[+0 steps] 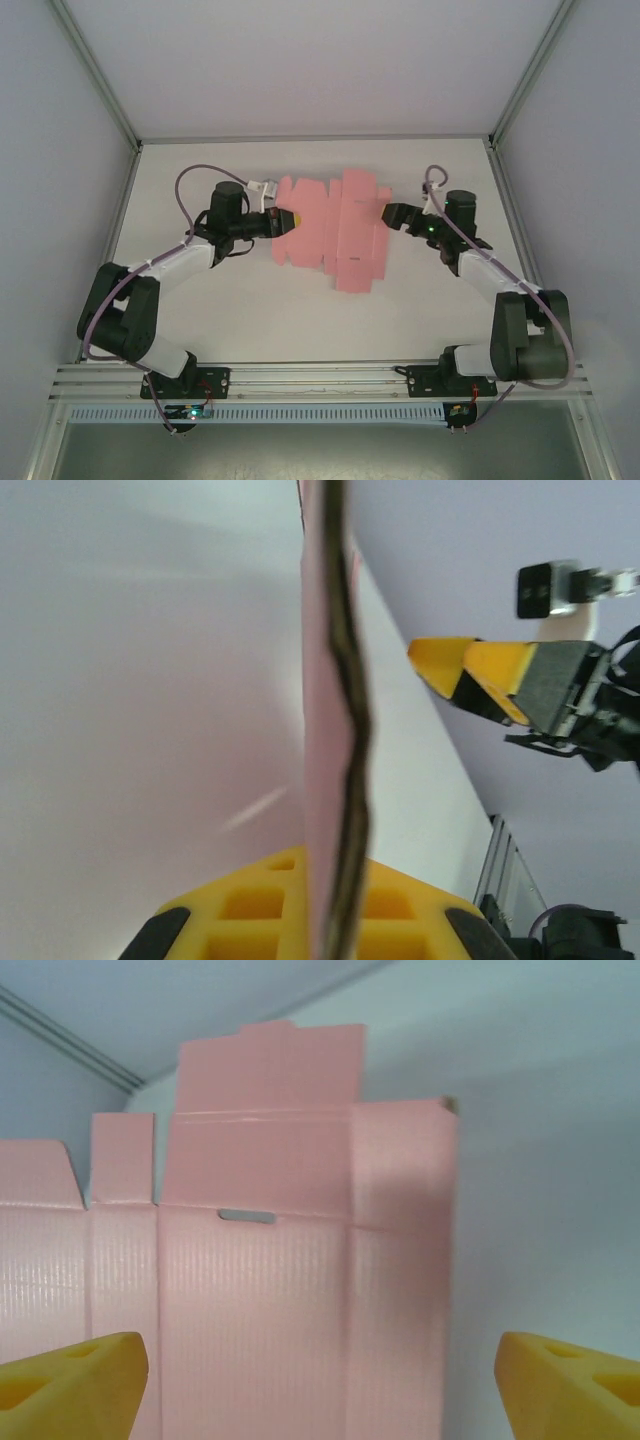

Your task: Assemble paper box

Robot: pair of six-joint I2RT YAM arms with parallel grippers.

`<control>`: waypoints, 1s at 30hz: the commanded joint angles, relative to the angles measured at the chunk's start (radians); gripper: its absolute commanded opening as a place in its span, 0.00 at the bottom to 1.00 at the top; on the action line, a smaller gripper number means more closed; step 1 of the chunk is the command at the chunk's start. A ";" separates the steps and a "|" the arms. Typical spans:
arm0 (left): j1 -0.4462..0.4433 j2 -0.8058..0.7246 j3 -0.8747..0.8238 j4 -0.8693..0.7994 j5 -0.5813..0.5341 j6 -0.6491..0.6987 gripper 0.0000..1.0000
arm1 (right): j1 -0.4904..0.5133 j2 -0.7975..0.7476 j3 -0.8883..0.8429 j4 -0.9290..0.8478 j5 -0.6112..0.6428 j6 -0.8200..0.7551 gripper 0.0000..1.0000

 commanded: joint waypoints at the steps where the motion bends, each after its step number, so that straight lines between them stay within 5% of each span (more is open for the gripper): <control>1: -0.002 -0.086 0.007 0.155 0.026 -0.045 0.00 | -0.049 -0.057 -0.043 0.146 -0.146 0.081 0.89; 6: -0.002 -0.194 -0.031 0.260 0.038 -0.117 0.00 | -0.118 -0.063 -0.074 0.359 -0.325 0.215 0.83; 14: -0.008 -0.342 -0.082 0.246 -0.025 -0.102 0.00 | -0.096 -0.002 -0.050 0.591 -0.529 0.350 0.66; 20: -0.009 -0.347 -0.118 0.327 -0.036 -0.158 0.00 | -0.035 -0.045 -0.049 0.580 -0.529 0.289 0.55; 24: -0.009 -0.359 -0.115 0.281 -0.055 -0.139 0.00 | -0.028 -0.079 -0.023 0.498 -0.481 0.240 0.37; 30: -0.008 -0.386 -0.157 0.295 -0.096 -0.145 0.00 | -0.028 -0.099 -0.011 0.446 -0.479 0.183 0.30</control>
